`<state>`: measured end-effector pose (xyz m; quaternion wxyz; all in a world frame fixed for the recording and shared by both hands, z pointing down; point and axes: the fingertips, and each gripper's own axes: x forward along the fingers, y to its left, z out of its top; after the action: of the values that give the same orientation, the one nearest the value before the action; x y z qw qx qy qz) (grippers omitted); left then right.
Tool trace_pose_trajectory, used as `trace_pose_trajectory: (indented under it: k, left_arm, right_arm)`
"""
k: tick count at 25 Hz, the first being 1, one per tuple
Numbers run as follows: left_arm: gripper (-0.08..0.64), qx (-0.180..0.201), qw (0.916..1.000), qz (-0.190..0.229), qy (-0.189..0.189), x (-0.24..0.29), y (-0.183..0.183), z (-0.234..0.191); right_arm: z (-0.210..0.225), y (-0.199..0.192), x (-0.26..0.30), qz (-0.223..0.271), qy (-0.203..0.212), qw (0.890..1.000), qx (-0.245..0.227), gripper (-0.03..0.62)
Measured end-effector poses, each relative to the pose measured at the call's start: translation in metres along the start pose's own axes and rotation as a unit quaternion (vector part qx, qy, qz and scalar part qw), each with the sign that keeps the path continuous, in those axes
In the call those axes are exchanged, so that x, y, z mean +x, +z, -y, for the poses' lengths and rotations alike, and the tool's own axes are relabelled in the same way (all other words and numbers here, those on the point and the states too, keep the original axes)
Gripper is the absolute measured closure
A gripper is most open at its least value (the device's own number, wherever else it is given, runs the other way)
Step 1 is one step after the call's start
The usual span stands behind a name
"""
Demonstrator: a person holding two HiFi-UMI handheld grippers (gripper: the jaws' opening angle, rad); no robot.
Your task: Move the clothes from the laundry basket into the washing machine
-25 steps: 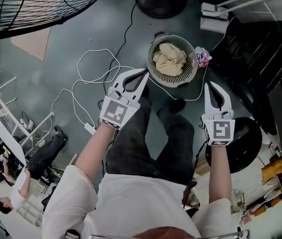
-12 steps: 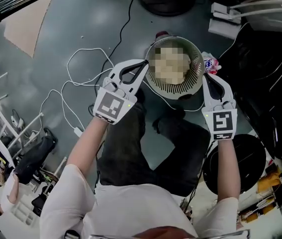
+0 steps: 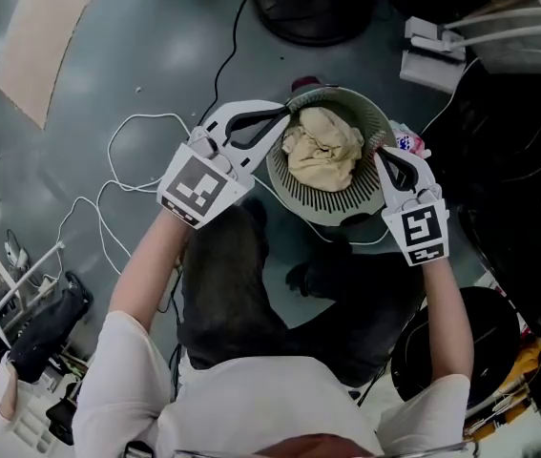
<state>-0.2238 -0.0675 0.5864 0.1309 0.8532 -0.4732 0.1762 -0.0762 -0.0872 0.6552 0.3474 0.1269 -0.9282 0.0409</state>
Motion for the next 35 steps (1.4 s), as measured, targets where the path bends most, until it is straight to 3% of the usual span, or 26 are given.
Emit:
trace_pose_trajectory:
  k: [9, 22, 30, 35]
  left_arm:
    - [0.554, 0.031, 0.9993, 0.019, -0.002, 0.029, -0.038, -0.028]
    - [0.554, 0.032, 0.9991, 0.027, 0.004, 0.038, -0.072, -0.023]
    - [0.554, 0.018, 0.9992, 0.035, 0.0, 0.043, -0.078, -0.018]
    - [0.554, 0.028, 0.9989, 0.023, -0.031, 0.055, -0.085, -0.001]
  right_arm:
    - [-0.013, -0.047, 0.076, -0.028, 0.028, 0.997, -0.063, 0.577]
    - [-0.064, -0.135, 0.139, -0.14, 0.124, 0.979, -0.086, 0.372]
    - [-0.08, -0.179, 0.171, -0.192, 0.148, 0.966, -0.091, 0.271]
    - [-0.085, -0.206, 0.183, -0.222, 0.159, 0.957, -0.102, 0.202]
